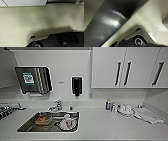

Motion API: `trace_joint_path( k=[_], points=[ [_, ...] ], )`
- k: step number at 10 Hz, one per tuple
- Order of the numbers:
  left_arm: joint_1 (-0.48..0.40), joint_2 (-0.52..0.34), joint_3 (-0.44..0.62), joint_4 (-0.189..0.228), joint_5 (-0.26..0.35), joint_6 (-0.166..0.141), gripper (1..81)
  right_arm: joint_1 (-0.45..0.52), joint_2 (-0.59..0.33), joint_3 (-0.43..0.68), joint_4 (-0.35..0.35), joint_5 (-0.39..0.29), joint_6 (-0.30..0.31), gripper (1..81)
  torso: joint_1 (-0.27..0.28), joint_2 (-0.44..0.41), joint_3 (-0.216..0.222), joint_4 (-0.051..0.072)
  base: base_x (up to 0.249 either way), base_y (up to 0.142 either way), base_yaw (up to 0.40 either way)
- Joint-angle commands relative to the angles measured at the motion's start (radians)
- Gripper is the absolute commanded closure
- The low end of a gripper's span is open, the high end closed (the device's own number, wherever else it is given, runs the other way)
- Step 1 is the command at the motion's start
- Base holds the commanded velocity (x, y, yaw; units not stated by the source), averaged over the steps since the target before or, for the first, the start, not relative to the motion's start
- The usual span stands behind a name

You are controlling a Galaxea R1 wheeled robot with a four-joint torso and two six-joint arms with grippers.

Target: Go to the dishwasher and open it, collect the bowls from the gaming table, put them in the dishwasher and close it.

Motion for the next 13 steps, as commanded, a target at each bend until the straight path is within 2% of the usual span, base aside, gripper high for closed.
trace_joint_path(
  k=[1,3,5,9,13],
  points=[
    [-0.070,-0.015,-0.005,-0.008,0.051,-0.004,1.0,0.113,0.037,-0.069,0.172,-0.040,0.008,1.0,0.000,0.000,0.000,0.000,0.000,0.000,0.000],
    [-0.070,-0.015,-0.005,-0.008,0.051,-0.004,1.0,0.128,0.058,-0.094,0.255,-0.040,0.008,1.0,0.000,0.000,0.000,0.000,0.000,0.000,0.000],
    [-0.070,-0.016,-0.005,-0.008,0.049,-0.004,1.0,0.131,0.055,-0.086,0.275,-0.034,0.011,1.0,0.000,0.000,0.000,0.000,0.000,0.000,0.000],
    [-0.067,-0.016,-0.005,-0.008,0.051,-0.004,1.0,0.149,0.008,0.024,0.278,-0.027,0.010,1.0,0.000,0.000,0.000,0.000,0.017,0.000,0.000],
    [-0.065,-0.015,-0.005,-0.008,0.049,-0.004,1.0,0.166,-0.037,0.101,0.268,-0.022,0.010,1.0,-0.001,-0.001,-0.001,0.000,0.130,0.000,0.000]
  ],
)
